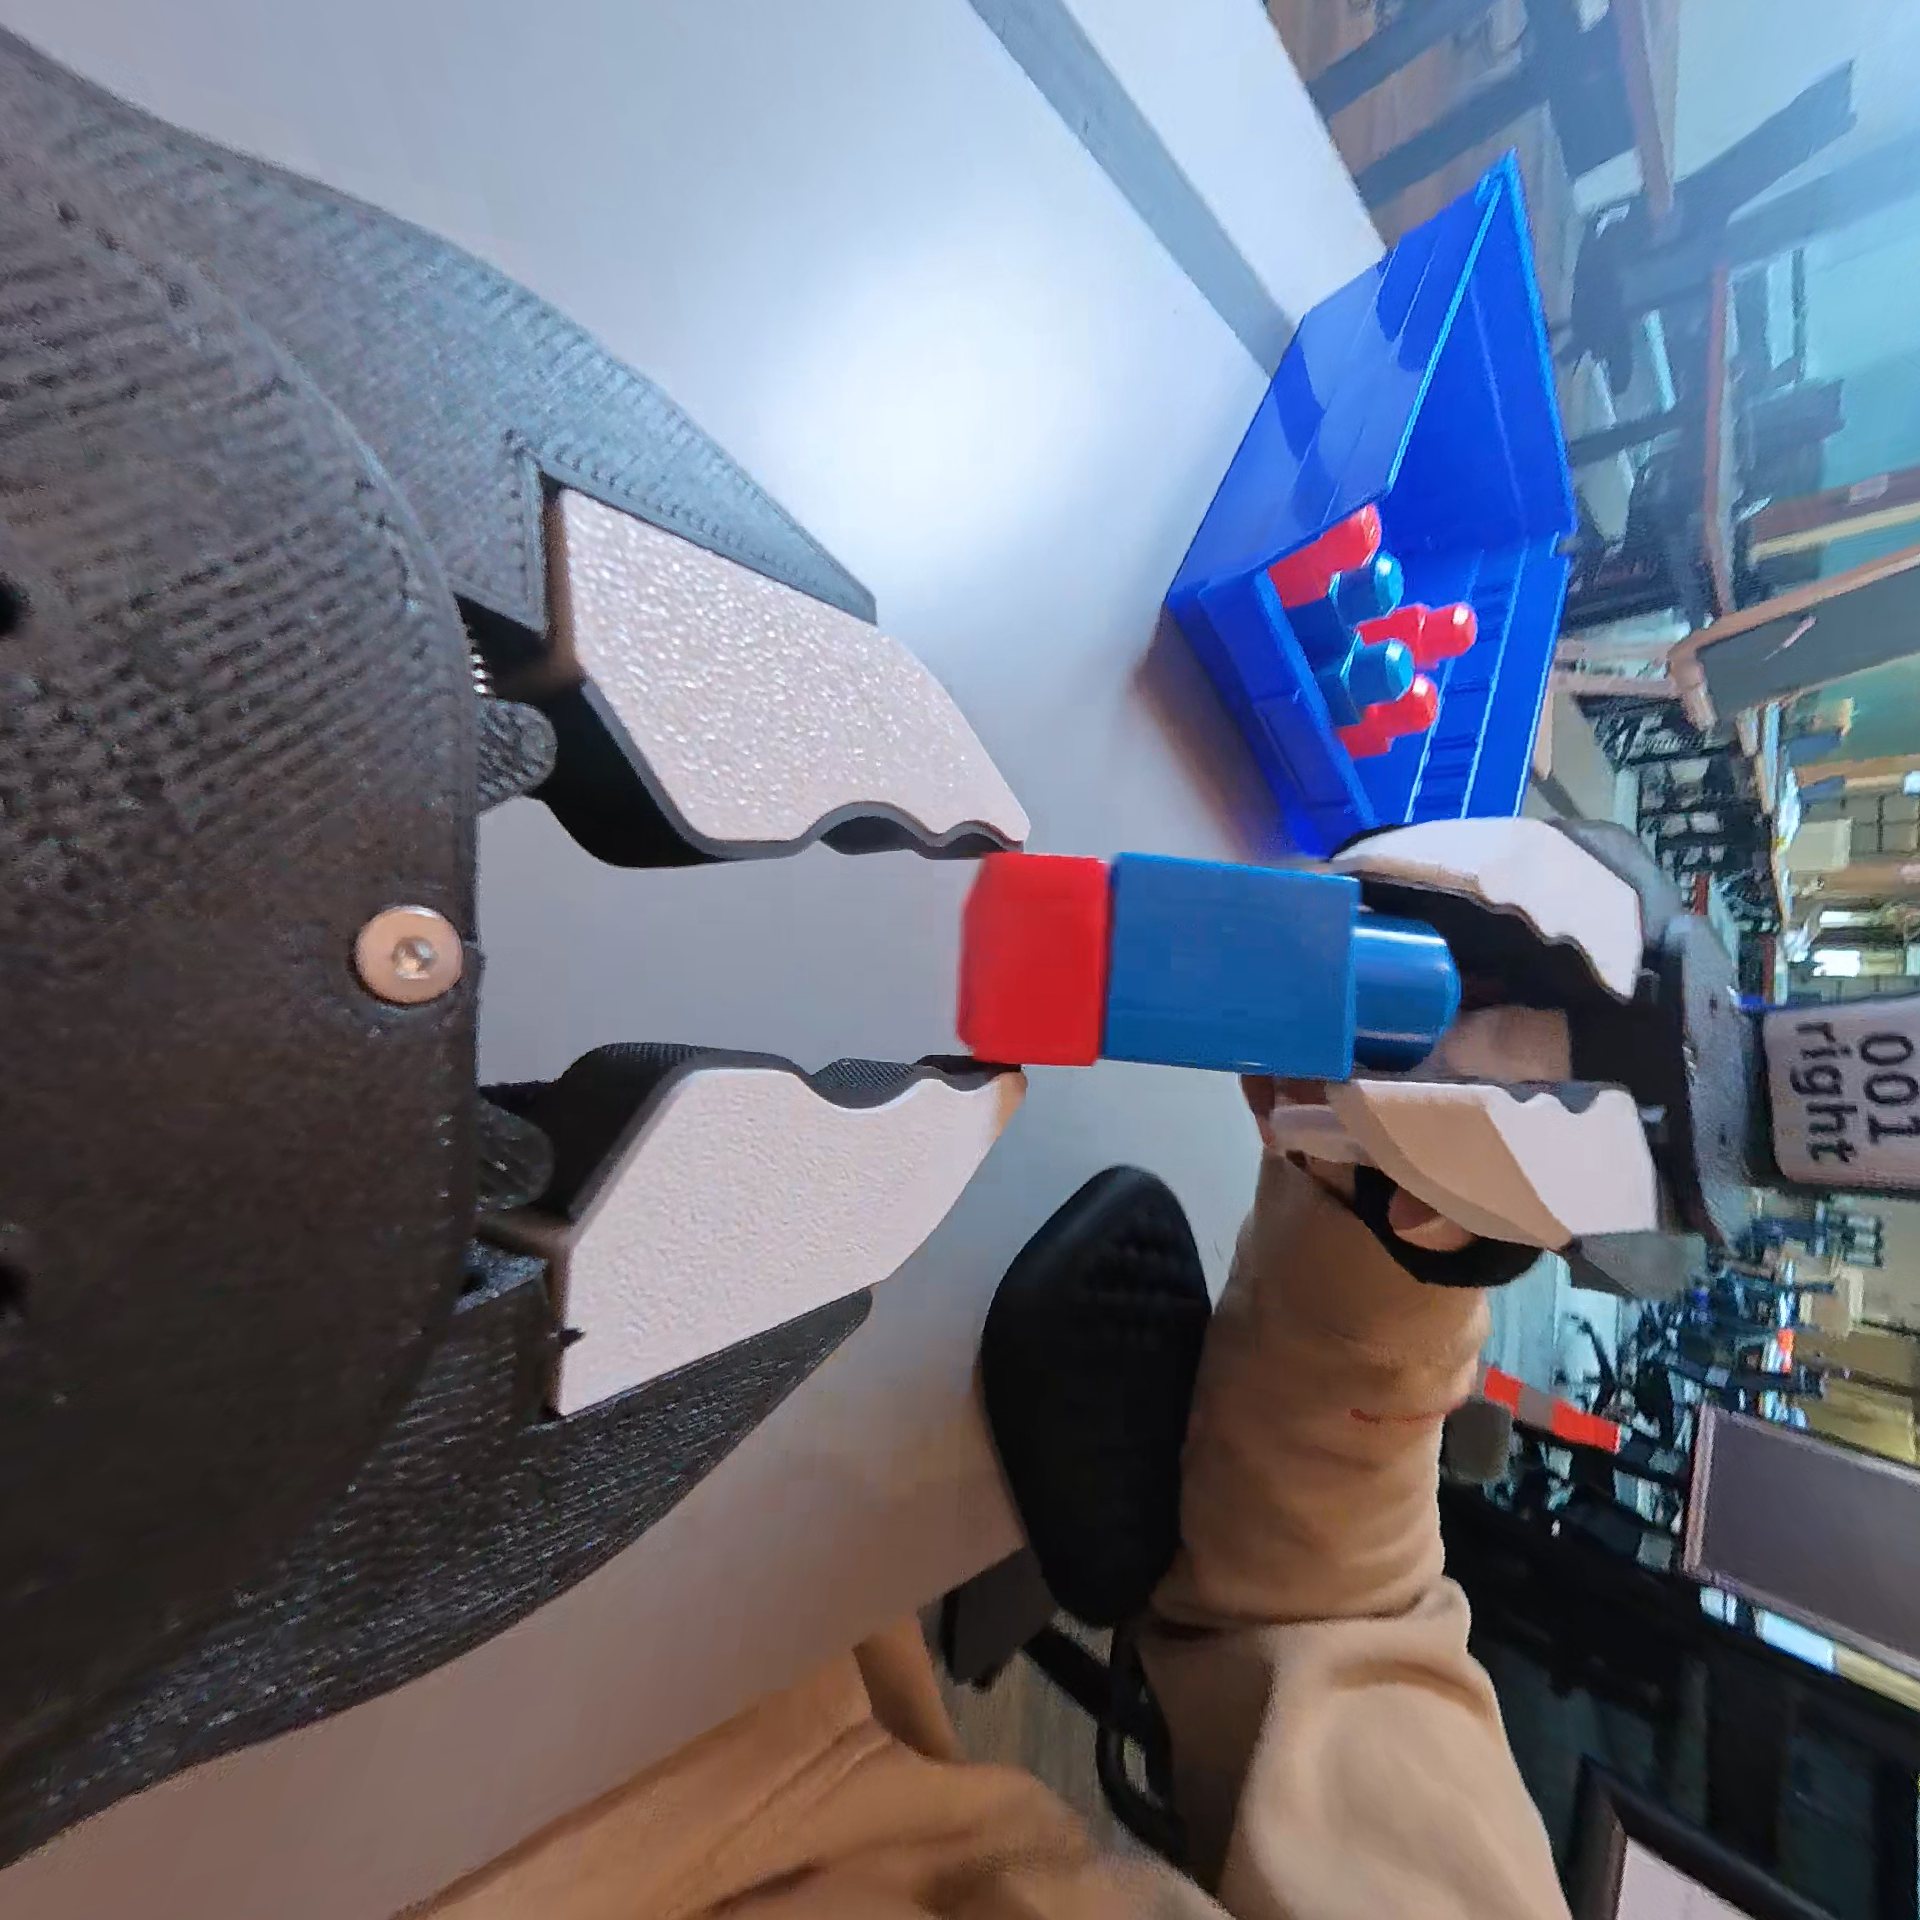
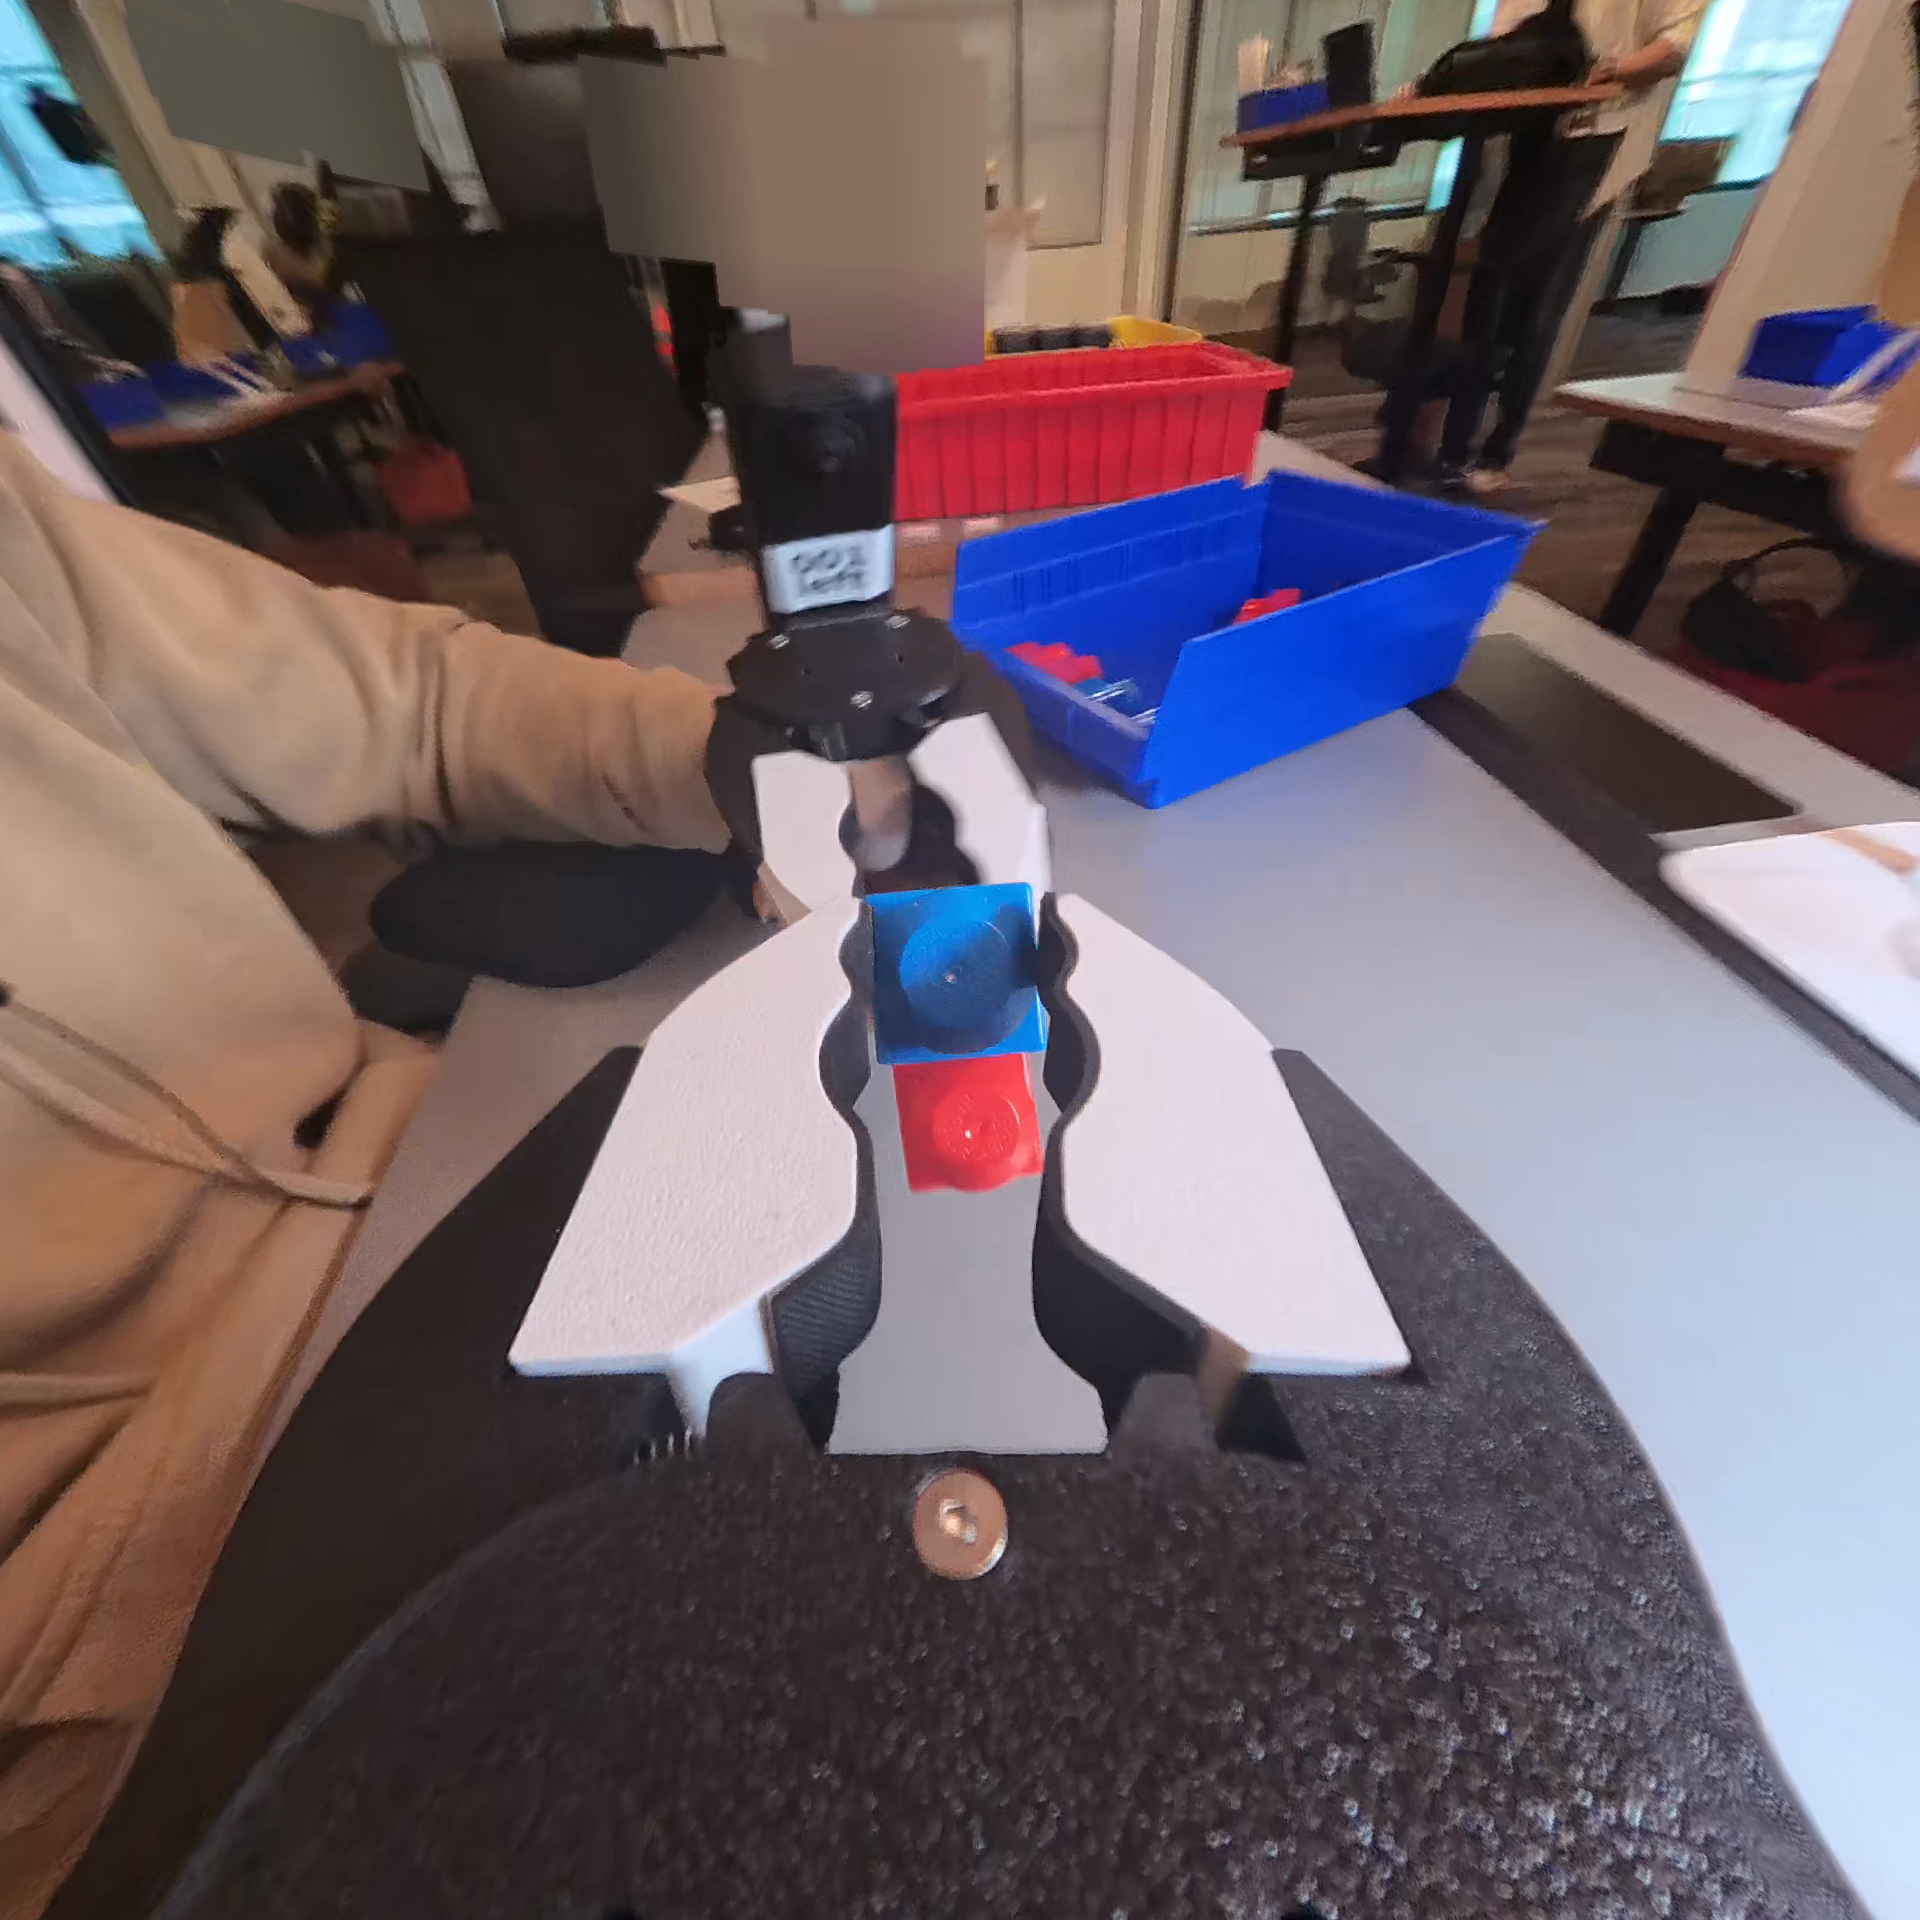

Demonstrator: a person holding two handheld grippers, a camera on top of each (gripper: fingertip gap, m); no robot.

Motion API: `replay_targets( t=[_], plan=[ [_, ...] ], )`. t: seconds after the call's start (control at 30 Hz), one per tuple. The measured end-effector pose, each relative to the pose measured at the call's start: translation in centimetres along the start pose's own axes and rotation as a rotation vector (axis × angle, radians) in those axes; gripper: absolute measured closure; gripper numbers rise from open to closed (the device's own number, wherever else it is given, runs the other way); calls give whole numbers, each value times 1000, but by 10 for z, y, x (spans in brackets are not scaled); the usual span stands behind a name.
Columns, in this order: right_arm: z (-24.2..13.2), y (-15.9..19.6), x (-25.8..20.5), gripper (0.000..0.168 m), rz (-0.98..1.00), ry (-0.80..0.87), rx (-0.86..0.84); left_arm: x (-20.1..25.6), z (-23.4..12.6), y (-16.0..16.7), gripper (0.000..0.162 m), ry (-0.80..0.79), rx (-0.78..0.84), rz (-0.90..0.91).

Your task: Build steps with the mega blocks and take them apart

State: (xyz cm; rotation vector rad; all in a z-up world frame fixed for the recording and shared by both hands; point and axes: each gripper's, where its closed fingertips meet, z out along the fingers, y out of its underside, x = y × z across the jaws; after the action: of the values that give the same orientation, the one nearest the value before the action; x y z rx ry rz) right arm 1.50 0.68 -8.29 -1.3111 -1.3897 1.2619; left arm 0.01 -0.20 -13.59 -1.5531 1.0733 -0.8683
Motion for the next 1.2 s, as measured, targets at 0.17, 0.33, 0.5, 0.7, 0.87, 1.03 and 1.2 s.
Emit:
replay_targets(
  t=[0.17,0.33,0.5,0.7,0.87,1.03,1.2],
  plan=[
    [-80,-52,87,138,-15,418,27,-20,-11,-2,146,-102,36,-2],
    [-186,-11,237,138,113,918,-352,-28,-12,-4,153,-138,59,-21],
    [-219,79,312,137,443,1095,-527,-38,-16,-1,162,-227,46,21],
    [-200,108,319,124,577,1068,-610,-56,-28,-2,162,-299,55,0],
    [-200,51,311,116,408,1098,-412,-100,-86,-32,161,-509,121,-3],
    [-142,-26,235,119,227,841,-110,-174,-200,-49,150,-799,173,-158],
    [-55,-36,125,121,200,523,-6,-253,-311,-10,132,-1068,28,-353]
  ],
)
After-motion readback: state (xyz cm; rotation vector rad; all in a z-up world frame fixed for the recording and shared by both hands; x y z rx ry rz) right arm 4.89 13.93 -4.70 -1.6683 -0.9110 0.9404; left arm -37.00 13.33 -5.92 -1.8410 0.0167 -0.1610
